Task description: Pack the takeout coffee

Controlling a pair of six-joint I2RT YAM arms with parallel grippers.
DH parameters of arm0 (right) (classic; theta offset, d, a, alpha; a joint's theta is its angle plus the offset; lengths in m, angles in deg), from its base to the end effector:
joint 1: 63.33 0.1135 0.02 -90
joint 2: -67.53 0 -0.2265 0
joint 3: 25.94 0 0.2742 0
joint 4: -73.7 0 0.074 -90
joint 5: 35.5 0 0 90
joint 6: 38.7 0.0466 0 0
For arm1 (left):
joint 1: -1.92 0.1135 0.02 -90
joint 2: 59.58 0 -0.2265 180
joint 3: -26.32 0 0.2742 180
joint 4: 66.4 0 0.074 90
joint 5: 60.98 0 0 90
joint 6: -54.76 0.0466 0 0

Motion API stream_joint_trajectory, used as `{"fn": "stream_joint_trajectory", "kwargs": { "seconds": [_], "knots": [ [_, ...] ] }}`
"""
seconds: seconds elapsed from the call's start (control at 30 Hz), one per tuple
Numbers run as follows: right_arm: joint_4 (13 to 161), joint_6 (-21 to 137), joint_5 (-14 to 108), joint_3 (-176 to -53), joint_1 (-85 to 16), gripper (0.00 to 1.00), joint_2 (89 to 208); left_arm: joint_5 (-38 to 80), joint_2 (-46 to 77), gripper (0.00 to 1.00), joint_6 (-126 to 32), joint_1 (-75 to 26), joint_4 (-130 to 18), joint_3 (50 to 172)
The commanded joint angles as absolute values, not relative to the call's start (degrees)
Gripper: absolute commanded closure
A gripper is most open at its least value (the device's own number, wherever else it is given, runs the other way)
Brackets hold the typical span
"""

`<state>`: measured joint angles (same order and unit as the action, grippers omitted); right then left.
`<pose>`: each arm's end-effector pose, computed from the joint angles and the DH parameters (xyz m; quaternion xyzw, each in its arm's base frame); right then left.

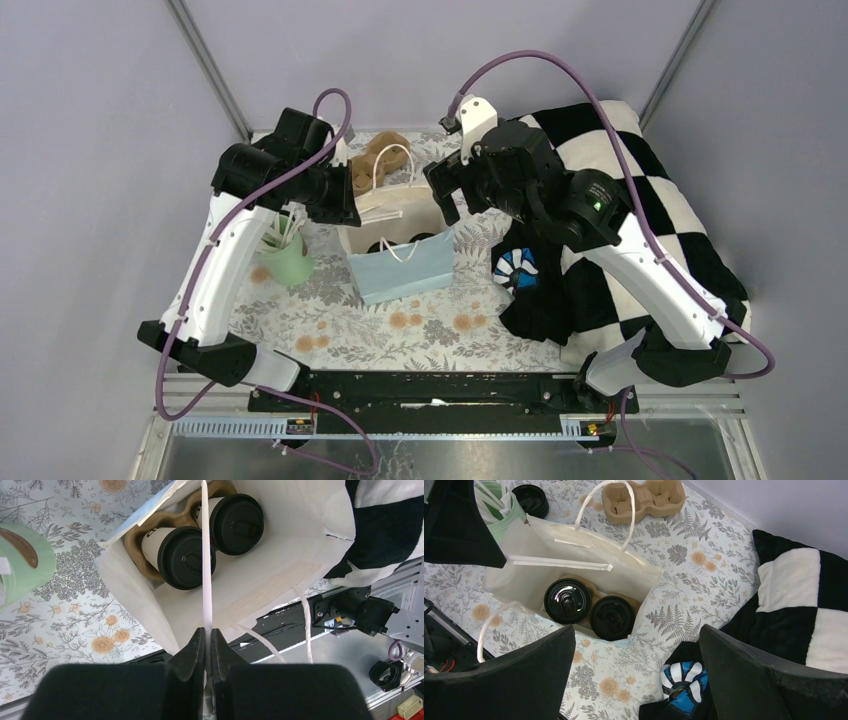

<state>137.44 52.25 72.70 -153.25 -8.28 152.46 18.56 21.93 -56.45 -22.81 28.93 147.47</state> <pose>0.1911 0.2479 0.4809 -0.2914 0.7669 0.1460 0.5529 0.2374 -0.1187 0.4135 0.0561 0.9503 -0.1948 0.2364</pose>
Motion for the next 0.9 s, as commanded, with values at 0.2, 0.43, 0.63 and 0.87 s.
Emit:
{"fn": "stream_joint_trajectory", "kwargs": {
  "seconds": [0.2,0.43,0.63,0.87],
  "knots": [
    [135.92,51.82,74.05,-151.52,-8.68,0.0,150.31,17.5,23.39,0.82,-55.19,-22.95,26.21,150.86],
    [135.05,51.92,73.35,-150.7,-8.68,0.0,150.44,18.75,23.64,0.52,-59.32,-22.95,20.83,154.77],
    [135.07,51.67,72.84,-151.38,-8.61,0.0,151.12,27.36,20.05,0.39,-61.36,-22.76,18.74,154.36],
    [135.14,51.74,72.59,-150.84,-8.69,0.0,150.9,44.55,17.72,0.27,-63.15,-10.22,26.1,147.73]
  ]
}}
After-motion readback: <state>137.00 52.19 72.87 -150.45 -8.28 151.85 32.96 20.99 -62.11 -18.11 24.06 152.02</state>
